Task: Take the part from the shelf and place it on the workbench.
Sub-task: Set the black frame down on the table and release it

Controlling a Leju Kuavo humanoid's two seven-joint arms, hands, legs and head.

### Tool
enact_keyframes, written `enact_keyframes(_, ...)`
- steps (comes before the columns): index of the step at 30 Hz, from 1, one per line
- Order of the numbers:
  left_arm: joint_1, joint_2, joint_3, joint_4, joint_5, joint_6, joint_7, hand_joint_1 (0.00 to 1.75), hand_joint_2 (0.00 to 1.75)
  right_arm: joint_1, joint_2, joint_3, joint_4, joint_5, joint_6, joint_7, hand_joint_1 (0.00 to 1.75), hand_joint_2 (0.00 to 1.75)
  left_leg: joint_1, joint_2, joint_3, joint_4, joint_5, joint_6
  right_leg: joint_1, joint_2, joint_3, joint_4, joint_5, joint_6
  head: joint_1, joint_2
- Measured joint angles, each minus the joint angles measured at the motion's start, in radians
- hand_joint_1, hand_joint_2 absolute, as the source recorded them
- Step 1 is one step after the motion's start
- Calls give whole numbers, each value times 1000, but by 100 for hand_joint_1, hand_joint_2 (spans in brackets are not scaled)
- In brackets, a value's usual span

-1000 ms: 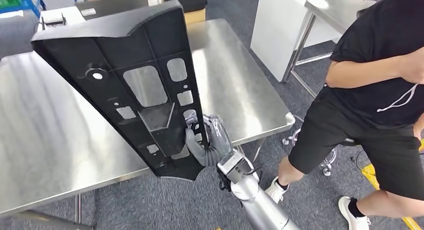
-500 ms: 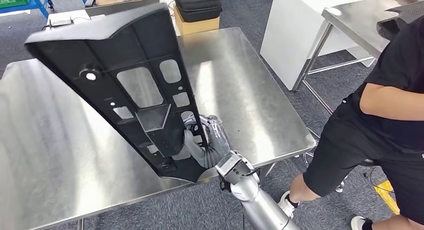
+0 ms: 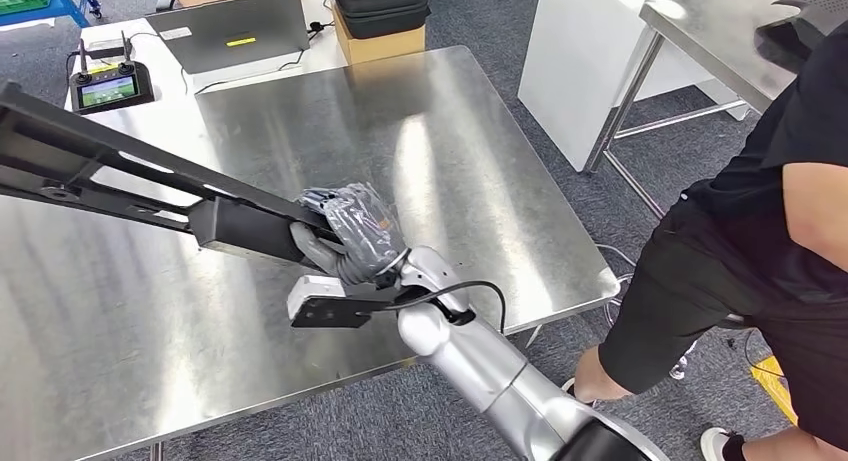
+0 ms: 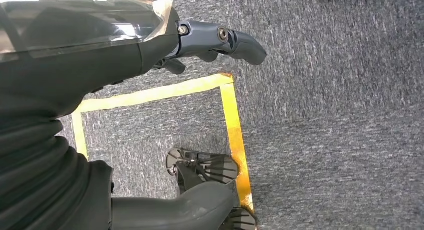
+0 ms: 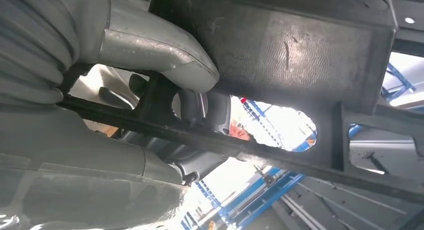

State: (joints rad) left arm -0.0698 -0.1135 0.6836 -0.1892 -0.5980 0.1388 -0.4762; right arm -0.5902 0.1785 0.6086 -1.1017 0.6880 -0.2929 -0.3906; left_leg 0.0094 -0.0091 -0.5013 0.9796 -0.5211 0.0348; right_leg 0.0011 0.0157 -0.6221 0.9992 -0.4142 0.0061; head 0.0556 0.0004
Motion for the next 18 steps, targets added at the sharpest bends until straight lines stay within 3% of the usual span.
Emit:
enact_keyframes(4,-3,0,-3,0,-27,-11,8,0,175,-78,24,34,112,149,-19,92,173,175,0,1,0,0,3,-5,0,1,0,0,3,-4,0,0)
enact_keyframes(9,-20,0,-12,0,-62,-17,30,0,175,-231,78,107,392,401,-25,266,173,175,-1,0,0,1,6,-9,-1,-1,1,0,6,-8,0,0)
enact_keyframes(13,-32,-1,-21,0,-80,-21,41,0,175,-311,98,179,572,570,30,392,173,175,-2,-1,1,3,6,-10,-1,-2,2,1,6,-7,0,0)
enact_keyframes(18,-38,0,-24,0,-85,-24,42,0,175,-349,97,254,698,646,69,441,173,175,-3,0,1,4,6,-9,-1,-1,2,1,7,-7,0,0)
